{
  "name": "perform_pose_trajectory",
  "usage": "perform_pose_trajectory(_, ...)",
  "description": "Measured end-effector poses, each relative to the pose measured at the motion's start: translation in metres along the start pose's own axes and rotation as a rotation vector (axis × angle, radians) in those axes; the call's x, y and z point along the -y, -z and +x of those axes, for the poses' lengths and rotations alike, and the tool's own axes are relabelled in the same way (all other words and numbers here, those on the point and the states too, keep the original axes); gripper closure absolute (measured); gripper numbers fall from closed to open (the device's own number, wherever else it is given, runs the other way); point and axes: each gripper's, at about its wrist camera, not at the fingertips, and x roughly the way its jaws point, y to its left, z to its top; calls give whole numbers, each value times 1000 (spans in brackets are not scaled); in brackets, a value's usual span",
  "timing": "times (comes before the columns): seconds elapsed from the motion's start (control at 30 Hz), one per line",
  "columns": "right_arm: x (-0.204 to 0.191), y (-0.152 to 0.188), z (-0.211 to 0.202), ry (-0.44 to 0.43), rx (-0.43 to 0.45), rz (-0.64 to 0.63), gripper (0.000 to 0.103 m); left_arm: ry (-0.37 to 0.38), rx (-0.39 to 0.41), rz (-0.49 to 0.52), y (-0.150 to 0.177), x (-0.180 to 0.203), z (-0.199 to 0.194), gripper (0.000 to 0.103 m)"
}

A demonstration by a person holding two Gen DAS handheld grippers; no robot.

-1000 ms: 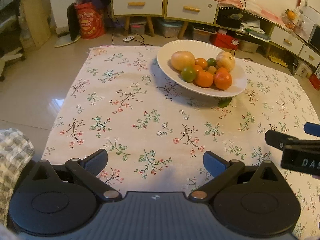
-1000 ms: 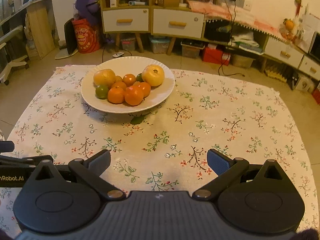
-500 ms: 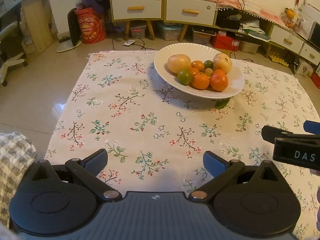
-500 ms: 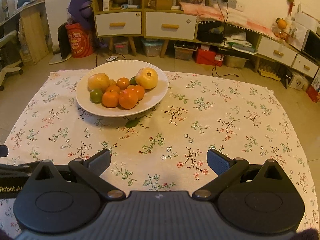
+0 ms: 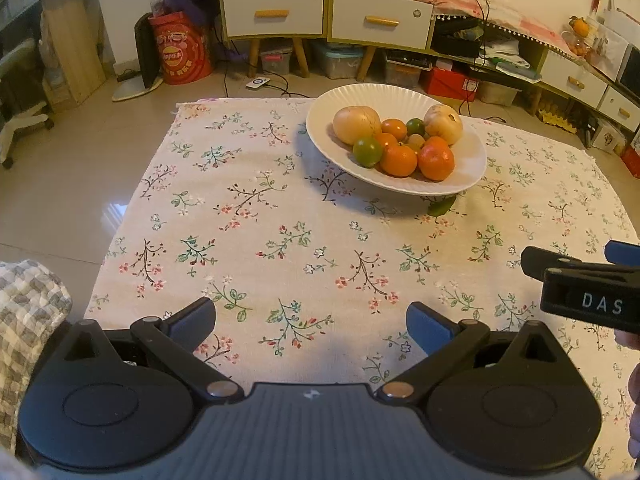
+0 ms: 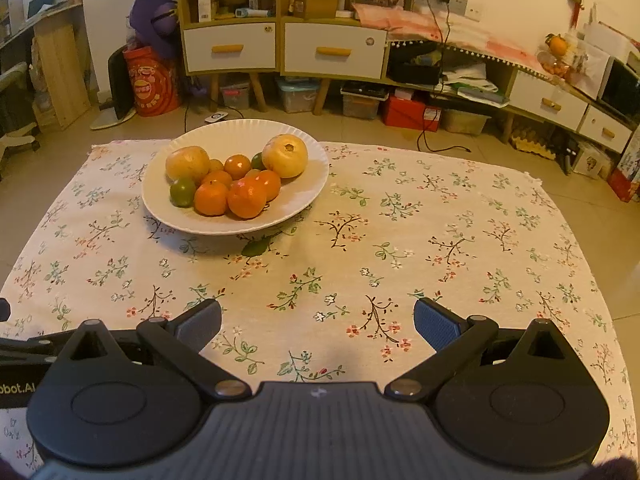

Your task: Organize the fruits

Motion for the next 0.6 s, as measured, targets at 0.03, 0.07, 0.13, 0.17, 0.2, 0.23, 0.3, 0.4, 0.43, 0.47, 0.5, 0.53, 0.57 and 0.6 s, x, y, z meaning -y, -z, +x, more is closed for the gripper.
perform_pose_trajectory(0.03, 0, 0, 0, 0, 0, 1, 0, -1, 2, 2, 0, 1, 0, 15)
perform_pose_trajectory(0.07, 0, 0, 0, 1, 1, 2, 0, 0, 4, 4, 0, 1, -1, 15)
perform_pose_trajectory(0.13, 0, 0, 1, -1, -1, 0, 0, 3, 4, 8, 0, 2, -1, 15)
perform_pose_trajectory(0.17, 1, 0, 1, -1, -1, -1, 0, 3, 5, 10, 0, 3, -1, 15)
perform_pose_trajectory(0.2, 0, 0, 1, -2, 0, -3, 0, 3, 5, 12, 1, 3, -1, 15)
perform_pose_trajectory(0.23, 0, 0, 0, -2, -1, -5, 0, 3, 4, 13, 1, 3, -1, 15)
perform_pose_trajectory(0.3, -1, 0, 1, -2, 0, -7, 0, 4, 4, 13, 0, 3, -2, 15)
perform_pose_trajectory(0.4, -1, 0, 1, -1, -1, -6, 0, 3, 6, 12, 0, 3, -2, 15)
perform_pose_trajectory(0.43, -1, 0, 1, -2, -1, -6, 0, 4, 6, 12, 0, 3, -2, 15)
perform_pose_trajectory(0.47, -1, 0, 1, -2, -1, -6, 0, 4, 6, 12, 0, 3, -2, 15)
perform_pose_trajectory(0.5, -1, 0, 1, -2, -2, -6, 0, 3, 6, 13, 0, 3, -2, 15)
perform_pose_trajectory(0.53, -1, 0, 1, -2, -3, -6, 0, 3, 5, 12, 0, 3, -2, 15)
perform_pose_trajectory(0.57, -1, 0, 1, -2, -4, -6, 0, 4, 4, 12, 0, 3, -2, 15)
perform_pose_trajectory(0.6, -1, 0, 1, -2, -3, -6, 0, 4, 4, 12, 0, 3, -2, 15)
